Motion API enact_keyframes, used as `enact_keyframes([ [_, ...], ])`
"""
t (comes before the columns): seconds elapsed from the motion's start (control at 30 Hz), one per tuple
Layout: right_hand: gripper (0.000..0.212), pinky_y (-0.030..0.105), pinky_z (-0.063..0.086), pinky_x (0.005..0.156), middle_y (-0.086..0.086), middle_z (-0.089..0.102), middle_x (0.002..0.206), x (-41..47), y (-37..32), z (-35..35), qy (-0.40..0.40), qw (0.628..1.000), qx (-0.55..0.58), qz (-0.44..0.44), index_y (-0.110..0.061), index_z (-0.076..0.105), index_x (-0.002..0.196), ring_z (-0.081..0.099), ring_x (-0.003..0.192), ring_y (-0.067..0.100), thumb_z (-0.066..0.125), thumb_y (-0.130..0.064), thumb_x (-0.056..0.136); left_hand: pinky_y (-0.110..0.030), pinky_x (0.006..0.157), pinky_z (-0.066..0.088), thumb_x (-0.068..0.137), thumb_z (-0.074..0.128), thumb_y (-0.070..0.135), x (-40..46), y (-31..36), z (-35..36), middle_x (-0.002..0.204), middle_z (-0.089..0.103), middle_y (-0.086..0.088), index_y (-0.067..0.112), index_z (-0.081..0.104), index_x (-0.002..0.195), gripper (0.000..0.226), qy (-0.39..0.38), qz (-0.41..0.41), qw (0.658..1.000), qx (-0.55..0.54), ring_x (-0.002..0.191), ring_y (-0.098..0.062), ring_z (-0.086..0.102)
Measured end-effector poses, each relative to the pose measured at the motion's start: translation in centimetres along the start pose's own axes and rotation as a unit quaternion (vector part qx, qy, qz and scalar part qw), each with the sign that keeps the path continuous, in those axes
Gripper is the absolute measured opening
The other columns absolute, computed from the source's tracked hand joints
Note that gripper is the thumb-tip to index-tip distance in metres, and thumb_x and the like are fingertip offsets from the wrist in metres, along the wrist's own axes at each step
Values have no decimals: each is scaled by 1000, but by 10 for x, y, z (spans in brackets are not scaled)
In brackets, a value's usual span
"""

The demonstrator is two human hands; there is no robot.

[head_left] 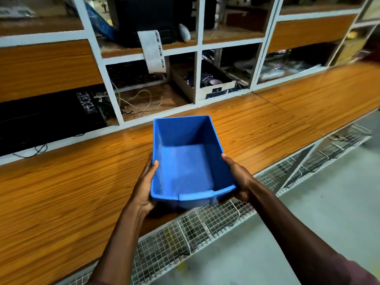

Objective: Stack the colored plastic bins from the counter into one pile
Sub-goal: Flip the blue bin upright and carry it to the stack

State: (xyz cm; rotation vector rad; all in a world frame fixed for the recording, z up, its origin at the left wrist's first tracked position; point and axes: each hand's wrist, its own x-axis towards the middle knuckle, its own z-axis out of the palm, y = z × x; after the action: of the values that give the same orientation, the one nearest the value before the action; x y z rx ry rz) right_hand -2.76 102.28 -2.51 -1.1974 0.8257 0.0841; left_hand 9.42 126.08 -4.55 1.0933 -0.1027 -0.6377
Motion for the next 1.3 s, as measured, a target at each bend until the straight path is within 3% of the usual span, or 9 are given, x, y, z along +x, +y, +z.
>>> enact_keyframes([
  [0.13, 60, 71, 51, 87, 17, 80, 102, -20, 2, -60, 55, 998, 37, -10, -17, 71, 116, 75, 84, 38, 45, -68, 98, -47, 85, 58, 98, 58, 37, 17, -24, 53, 136, 65, -12, 27, 57, 140, 43, -48, -14, 998, 36, 120, -36, 63],
  [0.27, 59, 47, 57, 57, 12, 80, 93, -45, 5, -137, 109, 990, 77, -37, -17, 68, 124, 74, 69, 33, 42, -65, 101, -51, 98, 53, 98, 58, 35, 33, -56, 131, 139, 63, -10, 24, 57, 140, 44, -112, -30, 992, 52, 124, -34, 62],
  [0.4, 54, 54, 54, 59, 13, 79, 103, -74, 13, -229, 154, 979, 105, -85, -24, 63, 129, 72, 72, 38, 46, -66, 99, -51, 93, 57, 101, 53, 25, 35, -96, 221, 134, 67, -8, 22, 55, 141, 40, -180, -60, 980, 61, 117, -31, 66],
  [0.47, 54, 54, 54, 60, 12, 79, 100, -92, 18, -278, 185, 972, 120, -84, -24, 65, 128, 72, 71, 38, 48, -66, 98, -45, 87, 60, 102, 52, 21, 37, -121, 268, 133, 68, -6, 23, 55, 140, 38, -209, -79, 972, 73, 113, -27, 69],
  [0.53, 53, 52, 53, 60, 12, 79, 96, -112, 25, -323, 211, 964, 136, -82, -21, 67, 123, 71, 70, 38, 50, -64, 98, -43, 90, 60, 101, 53, 19, 41, -151, 315, 134, 67, -6, 22, 54, 141, 40, -229, -85, 965, 94, 116, -26, 67],
  [0.8, 57, 59, 44, 68, 17, 76, 95, -163, 53, -462, 308, 924, 214, -71, -14, 70, 117, 63, 81, 43, 47, -62, 100, -60, 97, 52, 96, 63, 27, 64, -257, 469, 135, 66, -11, 25, 47, 146, 53, -318, -196, 916, 145, 123, -39, 62],
  [0.97, 59, 55, 53, 63, 18, 78, 106, -159, 62, -532, 349, 901, 252, -50, -17, 67, 124, 68, 81, 40, 44, -65, 99, -48, 81, 60, 99, 58, 25, 94, -316, 549, 134, 67, -10, 27, 46, 147, 49, -347, -232, 893, 170, 111, -34, 68],
  [1.2, 53, 59, 56, 59, 21, 73, 117, -115, 48, -641, 399, 868, 293, -33, -24, 66, 124, 69, 88, 44, 47, -66, 98, -62, 92, 54, 100, 59, 28, 162, -388, 659, 127, 71, -11, 29, 54, 141, 41, -377, -268, 862, 208, 113, -40, 67],
  [1.3, 50, 59, 56, 59, 21, 73, 118, -89, 33, -691, 411, 860, 301, -34, -27, 66, 124, 69, 87, 45, 47, -66, 98, -52, 79, 60, 99, 61, 29, 198, -414, 710, 124, 72, -11, 31, 54, 140, 42, -383, -281, 852, 222, 106, -38, 70],
])
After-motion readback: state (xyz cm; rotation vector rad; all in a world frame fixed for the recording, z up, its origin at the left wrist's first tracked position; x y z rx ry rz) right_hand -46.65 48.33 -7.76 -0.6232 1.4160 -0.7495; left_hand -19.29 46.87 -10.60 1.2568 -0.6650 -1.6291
